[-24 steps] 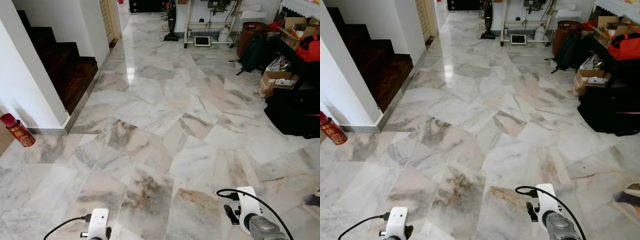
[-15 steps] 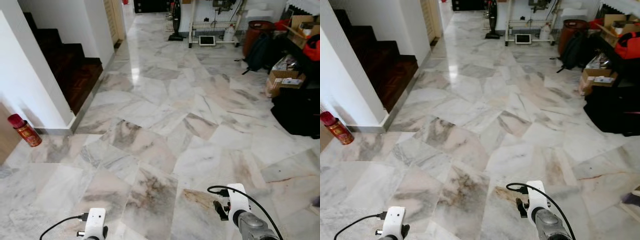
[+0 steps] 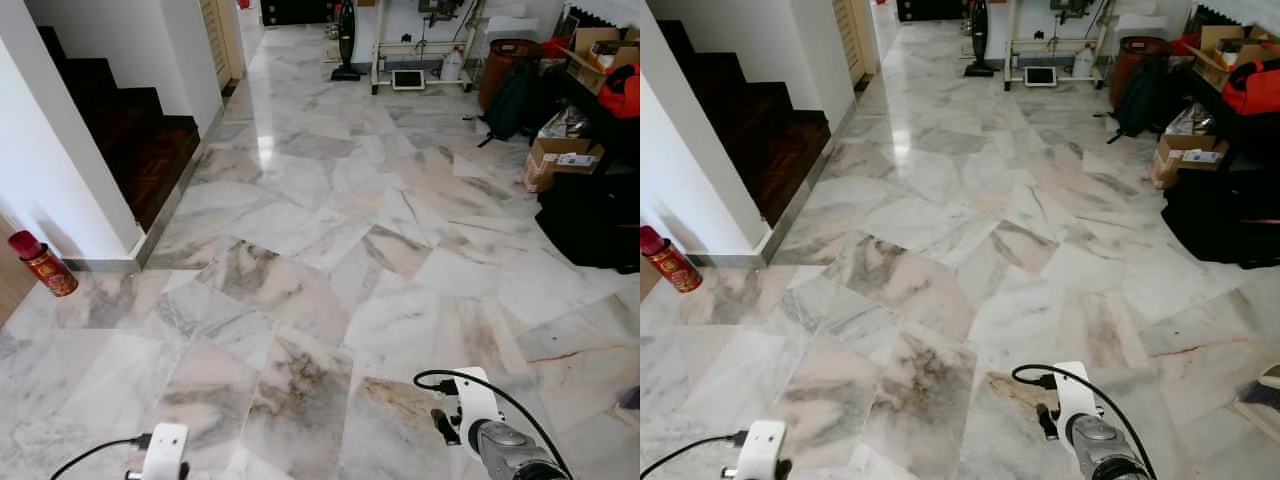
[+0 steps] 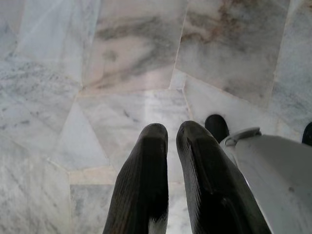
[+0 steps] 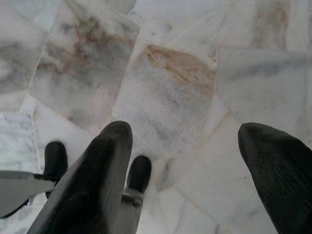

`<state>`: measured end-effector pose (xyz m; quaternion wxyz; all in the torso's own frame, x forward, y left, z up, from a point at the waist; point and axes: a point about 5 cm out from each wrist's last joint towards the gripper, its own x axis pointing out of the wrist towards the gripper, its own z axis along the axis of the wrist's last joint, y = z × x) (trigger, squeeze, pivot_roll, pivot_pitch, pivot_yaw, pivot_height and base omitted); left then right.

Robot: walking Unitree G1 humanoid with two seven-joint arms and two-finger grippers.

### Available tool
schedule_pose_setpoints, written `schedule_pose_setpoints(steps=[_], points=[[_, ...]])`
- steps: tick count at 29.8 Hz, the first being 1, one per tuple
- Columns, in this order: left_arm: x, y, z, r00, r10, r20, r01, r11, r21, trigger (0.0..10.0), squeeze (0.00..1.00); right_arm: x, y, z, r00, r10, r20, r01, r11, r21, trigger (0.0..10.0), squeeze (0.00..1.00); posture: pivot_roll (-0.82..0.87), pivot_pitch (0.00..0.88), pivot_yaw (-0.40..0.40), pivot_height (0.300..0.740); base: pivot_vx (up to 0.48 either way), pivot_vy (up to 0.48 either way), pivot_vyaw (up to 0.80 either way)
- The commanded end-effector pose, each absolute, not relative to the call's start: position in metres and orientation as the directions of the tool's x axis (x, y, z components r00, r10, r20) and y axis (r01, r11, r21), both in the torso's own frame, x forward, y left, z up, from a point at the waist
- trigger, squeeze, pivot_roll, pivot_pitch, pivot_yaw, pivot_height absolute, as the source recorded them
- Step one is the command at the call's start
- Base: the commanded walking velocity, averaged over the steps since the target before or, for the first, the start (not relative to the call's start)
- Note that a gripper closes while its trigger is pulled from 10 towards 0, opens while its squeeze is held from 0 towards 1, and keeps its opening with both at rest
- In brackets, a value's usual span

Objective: Setting the table

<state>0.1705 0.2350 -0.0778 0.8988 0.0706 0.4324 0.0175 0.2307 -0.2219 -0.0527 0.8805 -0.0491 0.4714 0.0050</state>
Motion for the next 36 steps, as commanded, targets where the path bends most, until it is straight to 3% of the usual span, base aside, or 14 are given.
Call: schedule_pose_setpoints(steps=[1, 10, 17, 20, 25, 30, 36], points=[[0.172, 0.236, -0.077, 0.625, 0.084, -0.776, 0.042, 0.989, 0.141, 10.0, 0.0, 0.234, -0.219, -0.051, 0.555, -0.034, -0.831, -0.067, 0.994, -0.085, 10.0, 0.0, -0.05, 0.0, 0.041, 0.74, 0.0, 0.0, 0.0], [0.193, 0.216, -0.072, 0.64, 0.045, -0.767, 0.072, 0.99, 0.118, 10.0, 0.0, 0.241, -0.22, -0.046, 0.573, -0.03, -0.819, -0.093, 0.99, -0.102, 10.0, 0.0, -0.05, 0.0, 0.031, 0.74, 0.0, 0.0, 0.0], [0.213, 0.195, -0.066, 0.664, 0.004, -0.748, 0.101, 0.99, 0.095, 10.0, 0.0, 0.25, -0.222, -0.039, 0.654, -0.057, -0.754, -0.082, 0.986, -0.145, 10.0, 0.0, -0.12, 0.02, 0.065, 0.74, 0.0, 0.0, 0.0], [0.214, 0.195, -0.065, 0.664, -0.001, -0.748, 0.11, 0.989, 0.096, 10.0, 0.0, 0.252, -0.223, -0.037, 0.676, -0.084, -0.732, -0.035, 0.989, -0.146, 10.0, 0.0, -0.14, 0.039, 0.078, 0.74, 0.0, 0.0, 0.0], [0.217, 0.195, -0.064, 0.669, -0.004, -0.744, 0.115, 0.989, 0.097, 10.0, 0.0, 0.249, -0.224, -0.04, 0.644, -0.095, -0.759, -0.046, 0.985, -0.163, 10.0, 0.0, -0.13, 0.049, 0.076, 0.74, 0.0, 0.0, 0.0], [0.222, 0.199, -0.06, 0.685, 0.005, -0.729, 0.098, 0.99, 0.098, 10.0, 0.0, 0.252, -0.221, -0.037, 0.686, -0.07, -0.724, -0.095, 0.978, -0.185, 10.0, 0.0, -0.11, 0.065, 0.074, 0.74, 0.0, 0.0, 0.0], [0.224, 0.2, -0.059, 0.687, -0.003, -0.727, 0.113, 0.988, 0.103, 10.0, 0.0, 0.251, -0.218, -0.037, 0.731, -0.097, -0.675, -0.041, 0.982, -0.186, 10.0, 0.0, -0.09, 0.063, 0.105, 0.74, 0.0, 0.0, 0.0]])
